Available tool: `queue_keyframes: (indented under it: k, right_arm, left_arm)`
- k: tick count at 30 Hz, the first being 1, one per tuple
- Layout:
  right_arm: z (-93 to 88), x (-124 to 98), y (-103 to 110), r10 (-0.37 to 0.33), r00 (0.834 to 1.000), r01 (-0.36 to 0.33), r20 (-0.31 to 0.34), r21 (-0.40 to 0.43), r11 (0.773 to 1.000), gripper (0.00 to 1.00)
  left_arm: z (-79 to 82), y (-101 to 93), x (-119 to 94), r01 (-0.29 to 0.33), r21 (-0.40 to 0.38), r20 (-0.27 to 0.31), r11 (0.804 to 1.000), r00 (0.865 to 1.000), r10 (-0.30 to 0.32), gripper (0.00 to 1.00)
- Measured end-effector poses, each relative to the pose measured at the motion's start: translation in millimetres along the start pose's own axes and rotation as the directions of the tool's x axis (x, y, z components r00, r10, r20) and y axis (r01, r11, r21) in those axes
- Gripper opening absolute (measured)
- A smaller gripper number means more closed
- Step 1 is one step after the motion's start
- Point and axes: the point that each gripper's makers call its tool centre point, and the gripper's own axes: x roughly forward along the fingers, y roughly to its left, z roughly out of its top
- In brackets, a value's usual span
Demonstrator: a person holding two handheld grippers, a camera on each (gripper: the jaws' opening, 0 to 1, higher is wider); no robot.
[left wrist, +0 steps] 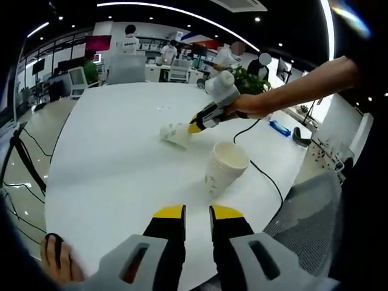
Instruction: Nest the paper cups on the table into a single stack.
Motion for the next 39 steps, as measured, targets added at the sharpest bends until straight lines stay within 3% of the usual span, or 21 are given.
queue_keyframes:
  k: [6, 25, 28, 39]
  right_arm:
    - [0.6, -7.6, 0.4, -0.001, 1.0, 0.0, 0.014, 0.004, 1.0, 0.0]
    - [15.6, -48.4, -6.4, -0.001, 0.999, 0.001, 0.044, 0.004, 1.0, 0.0]
    - [15.0, -47.6, -7.2, -0.003, 0.999, 0.003, 0.045, -0.002, 1.0, 0.0]
    - [34.4, -81.7, -3.3, -0.005, 0.997, 0.009, 0.075, -0.048, 0.999, 0.0]
  left_arm:
    - [2.3, 0.1, 2.2, 0.004, 0.006, -0.003, 1.0, 1.0, -0.004, 0.13]
    - [11.5, -5.6, 9.0, 0.016, 0.035, 0.007, 0.999, 1.0, -0.017, 0.13]
    - [15.5, -8.7, 12.6, 0.021, 0.041, 0.013, 0.999, 1.0, -0.022, 0.13]
    - [45.3, -15.2, 31.0, 0.046, 0.084, 0.055, 0.995, 0.997, -0.051, 0.13]
